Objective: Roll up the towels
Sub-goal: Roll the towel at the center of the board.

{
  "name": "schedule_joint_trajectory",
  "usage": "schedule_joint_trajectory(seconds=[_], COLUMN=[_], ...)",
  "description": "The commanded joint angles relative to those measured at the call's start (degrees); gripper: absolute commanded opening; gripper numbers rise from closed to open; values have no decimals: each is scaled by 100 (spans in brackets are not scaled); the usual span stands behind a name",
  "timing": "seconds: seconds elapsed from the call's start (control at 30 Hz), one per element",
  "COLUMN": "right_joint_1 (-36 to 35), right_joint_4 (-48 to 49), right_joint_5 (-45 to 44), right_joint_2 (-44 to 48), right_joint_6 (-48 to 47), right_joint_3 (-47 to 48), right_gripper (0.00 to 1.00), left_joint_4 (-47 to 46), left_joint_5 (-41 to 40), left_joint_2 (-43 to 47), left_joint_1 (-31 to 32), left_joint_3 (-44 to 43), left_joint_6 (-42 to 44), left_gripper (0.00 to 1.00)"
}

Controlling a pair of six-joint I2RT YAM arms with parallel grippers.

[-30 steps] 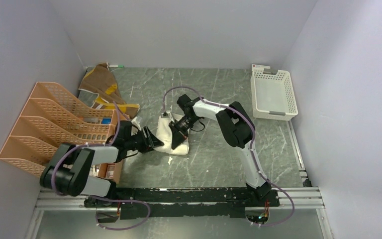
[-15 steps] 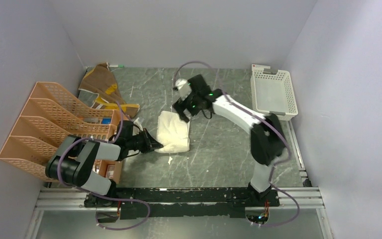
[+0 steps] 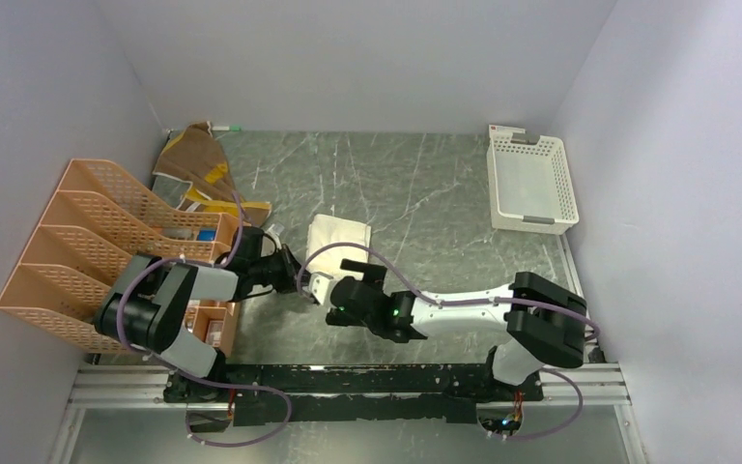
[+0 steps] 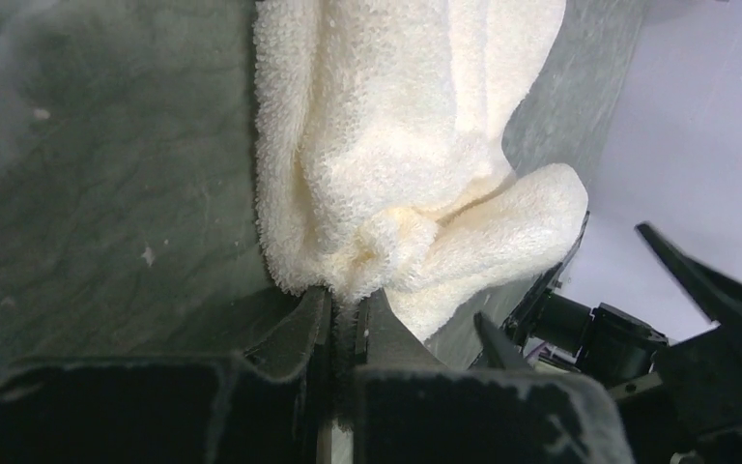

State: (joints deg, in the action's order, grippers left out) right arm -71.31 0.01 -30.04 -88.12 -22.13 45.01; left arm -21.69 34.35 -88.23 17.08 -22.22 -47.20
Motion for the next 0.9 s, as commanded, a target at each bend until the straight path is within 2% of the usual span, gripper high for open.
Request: schedule_joint_trajectory(seconds=[0.0, 0.13, 0.27, 0.57, 0.67, 0.73, 0.8, 0.87], right_joint_1=[138, 75, 77, 79, 44, -54, -209, -247], right_joint_4=[387, 894, 1422, 1363, 1221, 1434, 1804, 1663], right_joint_5=[-846, -1017, -636, 138, 215, -36, -156, -84], right_joint_2=[216, -178, -534, -1094, -1073, -878, -553, -398], right_joint_6=[-77, -521, -892, -944, -834, -857, -929, -773], right_joint_3=[185, 61, 41, 330, 403, 239, -24, -8], right_gripper=[97, 95, 94, 91, 90, 87, 89, 90], left_joint_4=[30, -86, -137, -242, -253, -229, -189, -209], left_joint_5=[-46, 53, 147, 358, 385, 376, 350, 364], left_joint_2=[-268, -389, -468, -594, -624, -617, -612, -642], left_joint_1=[-3, -3, -12, -71, -90, -99, -108, -116], left_joint_3=[-119, -165, -208, -249, -258, -259, -274, -295], left_joint_6=[-3, -42, -58, -104, -123, -107, -82, -90], left_gripper=[7, 7, 7, 7, 7, 7, 7, 7])
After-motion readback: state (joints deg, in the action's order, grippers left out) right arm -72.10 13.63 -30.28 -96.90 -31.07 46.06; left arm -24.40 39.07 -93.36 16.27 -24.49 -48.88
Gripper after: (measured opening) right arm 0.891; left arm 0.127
